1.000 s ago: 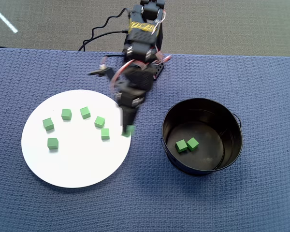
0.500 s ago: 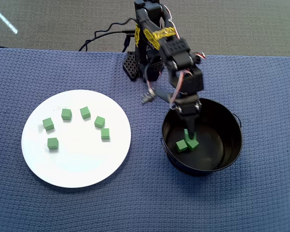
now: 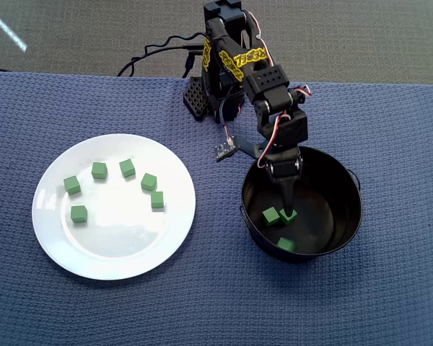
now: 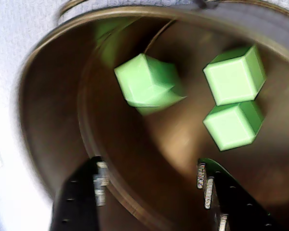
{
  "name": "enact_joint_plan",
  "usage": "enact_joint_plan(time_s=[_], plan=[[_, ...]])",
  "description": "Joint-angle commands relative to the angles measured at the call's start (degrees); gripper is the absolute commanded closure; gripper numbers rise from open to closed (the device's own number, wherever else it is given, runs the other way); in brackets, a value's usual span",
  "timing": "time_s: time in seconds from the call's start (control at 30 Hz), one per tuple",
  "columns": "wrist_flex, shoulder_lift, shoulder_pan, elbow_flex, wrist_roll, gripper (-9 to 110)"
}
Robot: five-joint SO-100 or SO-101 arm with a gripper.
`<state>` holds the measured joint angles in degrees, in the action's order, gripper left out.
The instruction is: Pick up the green cubes from the white plate and place them in the black recipient
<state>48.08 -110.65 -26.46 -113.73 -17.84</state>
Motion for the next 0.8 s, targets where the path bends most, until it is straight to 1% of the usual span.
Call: enact_joint_plan(time_s=[0.0, 0.07, 0.23, 0.37, 0.43, 0.5, 0.57, 0.6, 0.67, 0.77], plan=[[4.6, -6.1, 3.3, 6.6, -0.1, 87], [8.0, -7.7, 6.8, 10.5, -0.4, 88], [18.8, -6.9, 17.4, 23.2, 2.5, 89], [21.0, -2.2, 29.3, 25.7, 7.6, 87], [20.8, 2.2, 34.7, 25.0, 12.7, 87], [20.5, 6.4, 38.5, 23.3, 20.0, 85], [19.2, 9.8, 41.7, 20.9, 26.0, 82], [17.6, 10.9, 43.2, 19.1, 28.2, 81], [13.8, 11.5, 45.3, 14.6, 32.6, 74], [10.1, 11.8, 46.9, 9.4, 36.6, 70]])
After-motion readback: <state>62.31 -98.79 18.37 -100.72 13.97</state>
